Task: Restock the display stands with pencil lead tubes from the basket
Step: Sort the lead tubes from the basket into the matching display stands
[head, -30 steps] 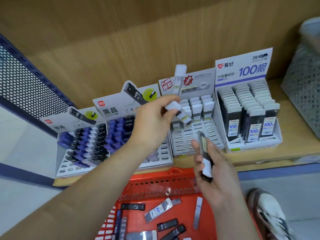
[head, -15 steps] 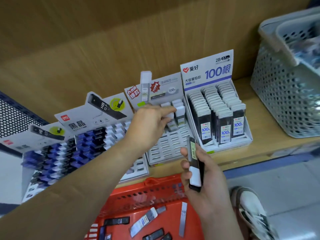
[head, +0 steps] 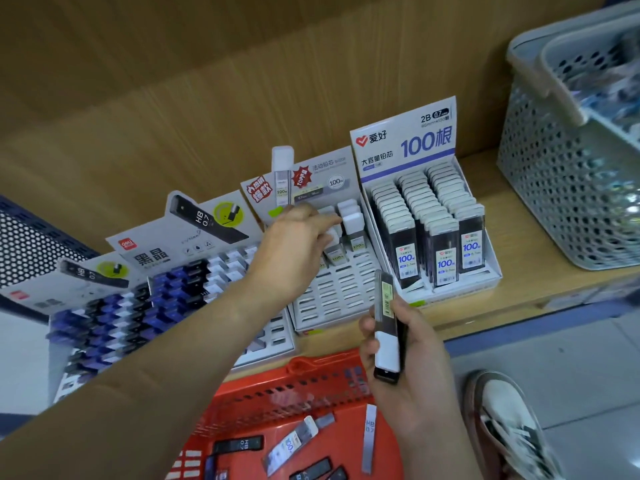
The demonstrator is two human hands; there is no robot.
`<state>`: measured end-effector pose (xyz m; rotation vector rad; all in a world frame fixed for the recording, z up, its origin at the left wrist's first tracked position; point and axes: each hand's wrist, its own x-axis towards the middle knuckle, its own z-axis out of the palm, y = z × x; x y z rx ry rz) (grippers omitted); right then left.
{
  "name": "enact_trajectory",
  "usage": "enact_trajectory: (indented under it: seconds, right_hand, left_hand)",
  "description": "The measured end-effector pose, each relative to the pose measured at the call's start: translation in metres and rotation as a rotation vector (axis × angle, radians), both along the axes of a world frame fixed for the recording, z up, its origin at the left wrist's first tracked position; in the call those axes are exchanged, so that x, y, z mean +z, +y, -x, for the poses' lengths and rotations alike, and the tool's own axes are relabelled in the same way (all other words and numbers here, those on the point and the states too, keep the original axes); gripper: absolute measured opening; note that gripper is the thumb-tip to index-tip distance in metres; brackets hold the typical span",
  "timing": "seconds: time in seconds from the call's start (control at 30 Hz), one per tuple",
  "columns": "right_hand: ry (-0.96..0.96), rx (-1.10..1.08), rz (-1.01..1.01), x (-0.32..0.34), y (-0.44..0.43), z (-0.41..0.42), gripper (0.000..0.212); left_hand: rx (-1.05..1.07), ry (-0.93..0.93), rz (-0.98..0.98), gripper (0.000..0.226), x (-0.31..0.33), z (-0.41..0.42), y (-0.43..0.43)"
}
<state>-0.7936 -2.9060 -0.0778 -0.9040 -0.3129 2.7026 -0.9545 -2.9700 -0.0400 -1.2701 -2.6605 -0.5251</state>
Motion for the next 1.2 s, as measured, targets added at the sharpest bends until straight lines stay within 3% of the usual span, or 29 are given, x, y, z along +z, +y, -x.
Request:
enact_trajectory:
  seconds: [0.23,0.4,0.47,0.57,0.63,0.77,0.9,0.97,1.07,1.2]
  right_hand:
    - [-0.037,-0.018,-0.034,0.002,-0.004,0.003,0.026]
    - [-0.118,0.021,-0.108,-0.005,-0.004,0.004,0.025]
    - [-0.133,0.038,-0.117,-0.004,-0.005,0.005,0.023]
    - [-0.069,0.029,-0.118,0.002,-0.007,0.008,0.004]
    - [-0.053,0.012,-0.148,0.005,-0.010,0.010,0.015]
    - [-0.015,0.019,-0.127,0.010,-0.017,0.011,0.019]
    - [0.053,0.051,-0.118,0.012,-0.023,0.012,0.019]
    - [0.083,0.067,-0.123,0.015,-0.025,0.012,0.008]
    - [0.047,0.079,-0.215,0.017,-0.026,0.012,0.025]
    - [0.017,0.108,-0.339,0.017,-0.026,0.011,0.025]
  left_hand:
    - [0.000,0.084,-0.071,0.010,-0.001,-0.004,0.008]
    - [0.002,0.167,-0.076,0.016,-0.005,-0.003,0.004]
    - [0.050,0.031,-0.134,0.020,-0.001,-0.013,-0.002]
    - [0.188,-0.409,-0.317,0.019,0.014,-0.046,-0.017]
    - [0.219,-0.597,-0.397,0.013,0.017,-0.069,-0.032]
    - [0.265,-0.706,-0.343,0.041,0.011,-0.096,-0.059]
    - [0.372,-1.001,-0.514,0.036,0.009,-0.105,-0.068]
    - [0.399,-1.042,-0.615,0.030,0.012,-0.109,-0.072]
    - [0.453,-1.024,-0.751,0.019,0.016,-0.108,-0.078]
    - [0.501,-0.894,-0.807,0.031,0.021,-0.103,-0.090]
